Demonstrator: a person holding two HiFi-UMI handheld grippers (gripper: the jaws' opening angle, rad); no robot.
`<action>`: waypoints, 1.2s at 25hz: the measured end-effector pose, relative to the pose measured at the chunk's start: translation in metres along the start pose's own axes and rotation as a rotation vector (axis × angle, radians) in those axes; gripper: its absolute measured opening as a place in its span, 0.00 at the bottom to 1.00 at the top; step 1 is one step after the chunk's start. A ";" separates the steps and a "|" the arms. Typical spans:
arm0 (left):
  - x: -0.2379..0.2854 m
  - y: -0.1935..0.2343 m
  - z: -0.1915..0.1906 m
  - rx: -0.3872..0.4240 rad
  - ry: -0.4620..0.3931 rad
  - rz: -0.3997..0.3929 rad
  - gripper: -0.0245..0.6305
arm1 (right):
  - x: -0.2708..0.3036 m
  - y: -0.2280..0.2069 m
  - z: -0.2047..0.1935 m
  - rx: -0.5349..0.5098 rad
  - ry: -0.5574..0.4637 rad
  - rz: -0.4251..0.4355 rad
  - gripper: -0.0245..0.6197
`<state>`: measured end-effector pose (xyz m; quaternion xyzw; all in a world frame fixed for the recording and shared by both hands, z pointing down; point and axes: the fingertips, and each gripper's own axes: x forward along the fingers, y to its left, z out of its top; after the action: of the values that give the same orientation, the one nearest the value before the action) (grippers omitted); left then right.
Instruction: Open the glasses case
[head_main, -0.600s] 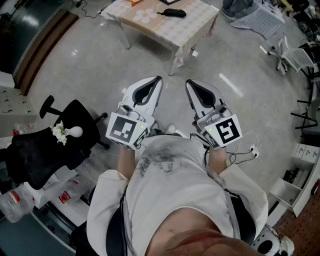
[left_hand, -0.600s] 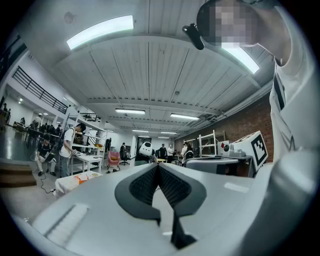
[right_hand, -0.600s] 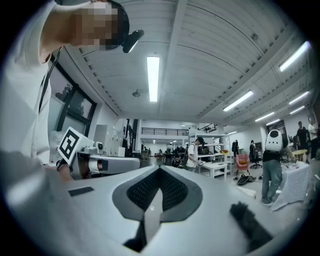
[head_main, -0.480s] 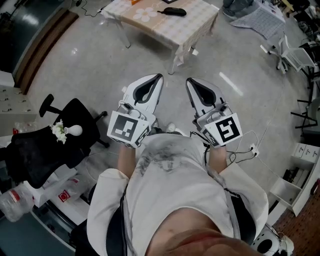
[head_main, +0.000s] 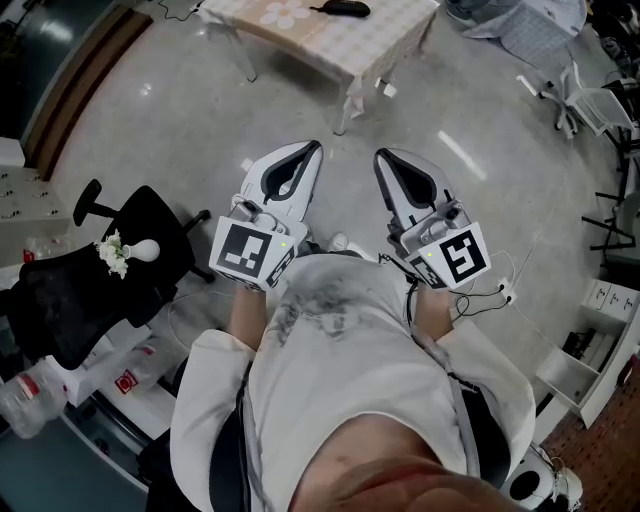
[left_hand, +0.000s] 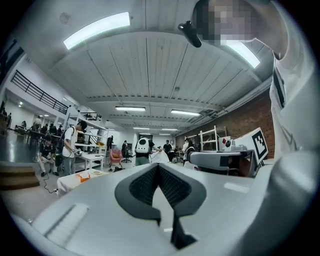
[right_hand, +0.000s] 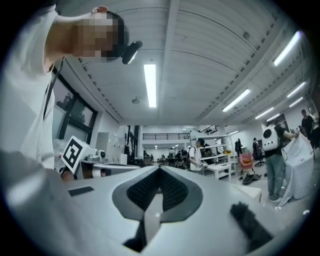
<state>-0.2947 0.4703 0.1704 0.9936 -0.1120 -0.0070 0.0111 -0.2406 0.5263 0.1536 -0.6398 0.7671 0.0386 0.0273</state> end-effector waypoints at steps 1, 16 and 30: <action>0.001 -0.002 -0.001 0.001 0.002 -0.002 0.04 | -0.002 -0.001 0.000 -0.005 -0.006 -0.001 0.06; 0.042 0.038 -0.010 0.003 0.016 0.000 0.04 | 0.036 -0.043 -0.024 -0.030 0.077 -0.101 0.06; 0.096 0.121 -0.022 -0.005 0.029 -0.055 0.04 | 0.119 -0.085 -0.044 -0.030 0.149 -0.151 0.06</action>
<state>-0.2279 0.3313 0.1942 0.9963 -0.0844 0.0067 0.0148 -0.1780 0.3902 0.1848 -0.6972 0.7159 0.0005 -0.0366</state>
